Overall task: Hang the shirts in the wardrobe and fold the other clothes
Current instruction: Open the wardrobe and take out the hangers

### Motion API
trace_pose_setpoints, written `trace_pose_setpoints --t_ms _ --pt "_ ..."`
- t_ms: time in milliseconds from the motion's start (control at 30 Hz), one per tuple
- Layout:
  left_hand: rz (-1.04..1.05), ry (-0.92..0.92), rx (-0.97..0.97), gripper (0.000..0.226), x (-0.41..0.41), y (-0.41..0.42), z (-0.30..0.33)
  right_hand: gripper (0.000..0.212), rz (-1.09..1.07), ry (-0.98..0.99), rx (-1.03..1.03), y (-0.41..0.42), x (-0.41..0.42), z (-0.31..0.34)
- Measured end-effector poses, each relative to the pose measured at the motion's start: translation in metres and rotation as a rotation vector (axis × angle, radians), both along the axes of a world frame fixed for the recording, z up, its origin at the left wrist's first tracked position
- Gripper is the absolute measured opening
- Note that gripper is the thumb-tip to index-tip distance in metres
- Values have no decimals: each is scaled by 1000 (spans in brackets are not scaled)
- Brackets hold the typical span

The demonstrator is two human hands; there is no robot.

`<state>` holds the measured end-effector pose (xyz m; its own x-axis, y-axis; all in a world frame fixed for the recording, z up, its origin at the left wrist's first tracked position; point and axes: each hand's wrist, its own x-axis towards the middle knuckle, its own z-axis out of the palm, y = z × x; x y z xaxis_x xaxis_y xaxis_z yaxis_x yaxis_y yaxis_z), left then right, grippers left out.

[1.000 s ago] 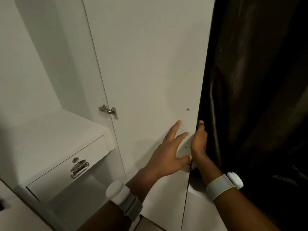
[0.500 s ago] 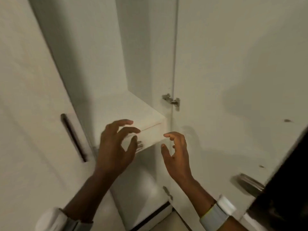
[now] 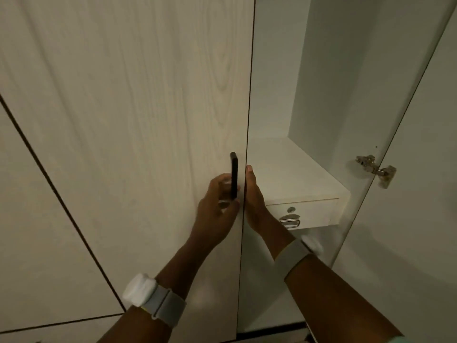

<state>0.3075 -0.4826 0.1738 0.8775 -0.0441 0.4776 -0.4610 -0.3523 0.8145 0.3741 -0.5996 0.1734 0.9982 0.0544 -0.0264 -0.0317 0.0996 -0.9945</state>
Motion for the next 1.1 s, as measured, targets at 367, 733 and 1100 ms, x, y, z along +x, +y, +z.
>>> trace_pose_setpoints --t_ms 367,733,1100 --pt "-36 26 -220 23 -52 -11 -16 108 85 -159 15 -13 -64 -25" --pt "221 -69 -324 35 -177 -3 -20 32 297 -520 -172 -14 -164 -33" --pt "784 -167 -429 46 -309 80 -20 56 801 -720 -136 99 -254 -31"
